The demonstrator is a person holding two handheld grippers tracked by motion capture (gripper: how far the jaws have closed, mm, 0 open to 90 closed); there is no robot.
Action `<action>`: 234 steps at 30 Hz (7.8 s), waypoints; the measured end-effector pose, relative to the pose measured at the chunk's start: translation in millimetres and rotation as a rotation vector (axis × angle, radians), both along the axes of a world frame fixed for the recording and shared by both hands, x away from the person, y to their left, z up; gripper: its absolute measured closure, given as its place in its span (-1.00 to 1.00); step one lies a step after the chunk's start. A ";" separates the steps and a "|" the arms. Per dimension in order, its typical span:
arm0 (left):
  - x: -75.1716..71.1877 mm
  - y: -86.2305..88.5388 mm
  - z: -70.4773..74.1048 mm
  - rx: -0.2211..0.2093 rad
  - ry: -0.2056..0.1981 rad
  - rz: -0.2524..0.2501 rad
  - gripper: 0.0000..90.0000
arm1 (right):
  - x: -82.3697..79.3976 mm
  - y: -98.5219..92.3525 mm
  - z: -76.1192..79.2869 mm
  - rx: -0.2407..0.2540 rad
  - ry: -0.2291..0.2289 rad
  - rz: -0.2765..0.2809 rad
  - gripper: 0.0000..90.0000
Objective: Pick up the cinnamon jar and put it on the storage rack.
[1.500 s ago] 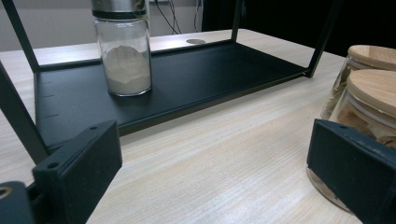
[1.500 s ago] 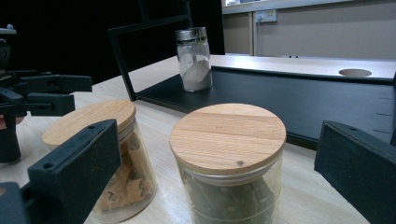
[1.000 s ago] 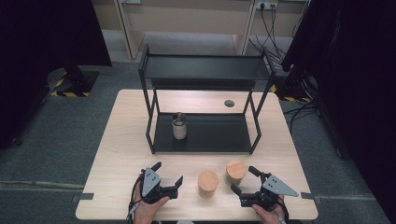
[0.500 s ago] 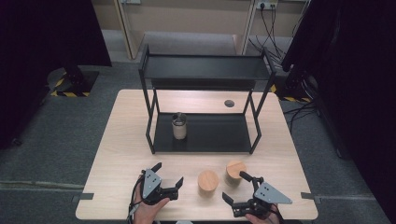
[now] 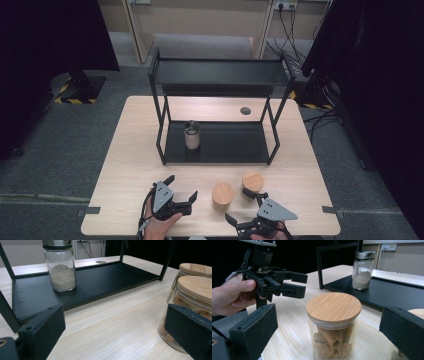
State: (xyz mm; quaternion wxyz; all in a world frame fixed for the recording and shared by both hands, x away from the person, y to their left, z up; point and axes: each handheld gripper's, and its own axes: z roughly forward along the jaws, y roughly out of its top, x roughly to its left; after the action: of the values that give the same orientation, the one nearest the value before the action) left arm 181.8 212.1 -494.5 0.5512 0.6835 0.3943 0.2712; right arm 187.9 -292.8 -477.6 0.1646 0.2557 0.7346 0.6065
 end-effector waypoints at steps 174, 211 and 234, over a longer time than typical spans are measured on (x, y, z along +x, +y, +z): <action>2.4 1.0 -2.0 0.004 0.010 0.009 -0.93 | 271.1 70.0 71.6 -0.259 0.121 0.018 -0.90; 2.5 1.5 -2.2 0.004 0.008 0.013 -0.93 | 191.4 35.8 84.1 -0.050 0.045 0.063 -0.92; 2.2 2.0 -2.0 0.002 0.006 0.014 -0.93 | 144.6 18.8 70.0 0.017 0.023 0.085 -0.92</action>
State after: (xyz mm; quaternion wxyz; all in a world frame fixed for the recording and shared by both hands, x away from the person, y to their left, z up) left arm 184.0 214.1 -496.5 0.5474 0.6823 0.4002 0.2734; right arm 332.5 -273.9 -407.7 0.1280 0.2326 0.7415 0.6162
